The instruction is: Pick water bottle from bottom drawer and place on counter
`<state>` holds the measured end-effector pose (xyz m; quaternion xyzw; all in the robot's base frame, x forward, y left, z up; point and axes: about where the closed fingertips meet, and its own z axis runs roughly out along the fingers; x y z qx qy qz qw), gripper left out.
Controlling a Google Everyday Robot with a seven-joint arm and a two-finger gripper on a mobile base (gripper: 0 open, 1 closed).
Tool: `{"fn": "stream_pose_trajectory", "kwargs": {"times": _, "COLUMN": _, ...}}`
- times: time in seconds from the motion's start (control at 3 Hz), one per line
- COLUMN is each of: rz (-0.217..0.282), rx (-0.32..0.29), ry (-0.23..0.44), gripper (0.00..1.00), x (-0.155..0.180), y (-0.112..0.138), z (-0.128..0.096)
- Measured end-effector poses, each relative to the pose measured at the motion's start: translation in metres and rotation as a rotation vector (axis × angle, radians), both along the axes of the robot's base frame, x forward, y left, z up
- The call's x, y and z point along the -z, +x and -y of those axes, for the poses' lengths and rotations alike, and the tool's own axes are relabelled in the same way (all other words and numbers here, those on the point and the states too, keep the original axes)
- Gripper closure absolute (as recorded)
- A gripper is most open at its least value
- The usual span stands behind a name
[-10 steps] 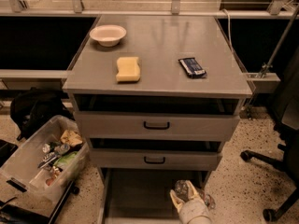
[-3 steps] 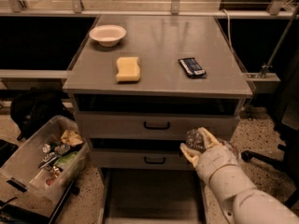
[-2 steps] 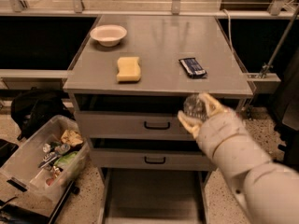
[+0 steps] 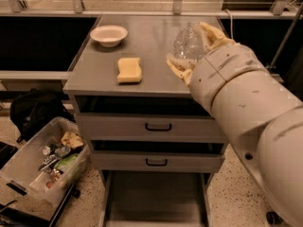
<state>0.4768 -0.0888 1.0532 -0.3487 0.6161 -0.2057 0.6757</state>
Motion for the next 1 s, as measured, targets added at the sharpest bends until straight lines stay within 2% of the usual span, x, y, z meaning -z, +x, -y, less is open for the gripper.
{"fn": "stream_pose_trajectory", "kwargs": {"times": 0.33, "rz": 0.000, "rx": 0.000, "ry": 0.000, "gripper": 1.00, "x": 0.000, "y": 0.000, "z": 0.000}}
{"fn": "stream_pose_trajectory", "kwargs": {"times": 0.67, "rz": -0.011, "rx": -0.018, "ry": 0.030, "gripper": 1.00, "x": 0.000, "y": 0.008, "z": 0.000}}
{"fn": "stream_pose_trajectory", "kwargs": {"times": 1.0, "rz": -0.006, "rx": 0.073, "ry": 0.207, "gripper": 1.00, "x": -0.011, "y": 0.033, "z": 0.055}}
